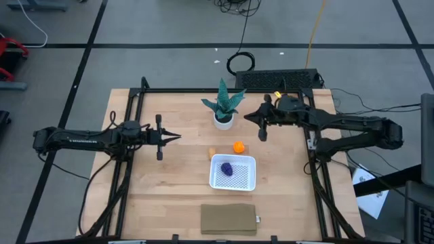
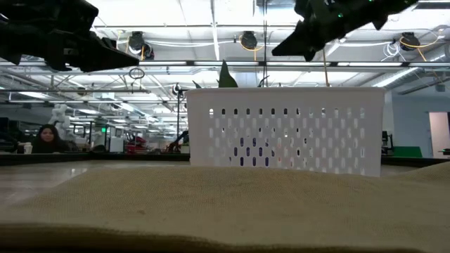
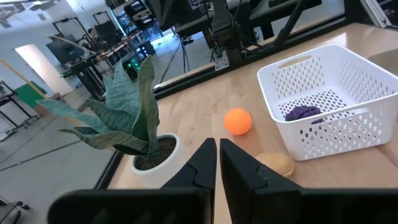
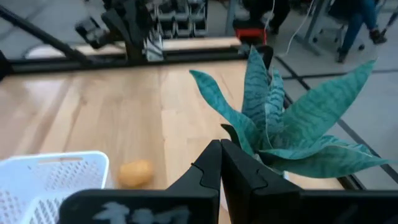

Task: Pick and placing Produce into tupperware
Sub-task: Put the orange into the white bin

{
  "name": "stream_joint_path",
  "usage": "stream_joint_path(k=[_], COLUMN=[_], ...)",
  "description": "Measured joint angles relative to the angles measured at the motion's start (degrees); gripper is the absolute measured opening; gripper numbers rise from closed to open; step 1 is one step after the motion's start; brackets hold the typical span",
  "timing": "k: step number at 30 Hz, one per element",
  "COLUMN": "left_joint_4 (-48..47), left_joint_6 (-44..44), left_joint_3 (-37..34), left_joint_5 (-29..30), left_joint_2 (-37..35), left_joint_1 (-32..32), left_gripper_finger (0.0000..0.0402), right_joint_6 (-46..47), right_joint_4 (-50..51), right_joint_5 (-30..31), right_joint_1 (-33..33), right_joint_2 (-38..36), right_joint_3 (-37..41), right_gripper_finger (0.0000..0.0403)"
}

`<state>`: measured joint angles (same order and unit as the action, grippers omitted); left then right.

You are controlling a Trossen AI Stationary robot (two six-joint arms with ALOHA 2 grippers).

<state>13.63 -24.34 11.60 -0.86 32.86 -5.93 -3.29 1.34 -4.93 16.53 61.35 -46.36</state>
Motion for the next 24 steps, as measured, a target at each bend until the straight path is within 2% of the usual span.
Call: stream_joint_path(k=[12, 24], left_joint_4=[0.0, 0.0], left_joint_6=[0.0, -1.1], left_joint_3=[0.0, 0.0], left_joint_5=[0.0, 0.0], left_joint_2=[0.0, 0.0], left_joint_1=[0.0, 0.0], left_gripper_finger=[0.0002, 0.0027], right_joint_6=[-3.2, -2.9], right_joint_4=[21.2, 32.5], right_joint_5=[-1.4, -1.4], right_joint_1=[0.3, 0.3], right_joint_2=[10.2, 19.2], right_joint_3=[-16.9, -25.5], right_gripper_finger=[0.0, 0.0005])
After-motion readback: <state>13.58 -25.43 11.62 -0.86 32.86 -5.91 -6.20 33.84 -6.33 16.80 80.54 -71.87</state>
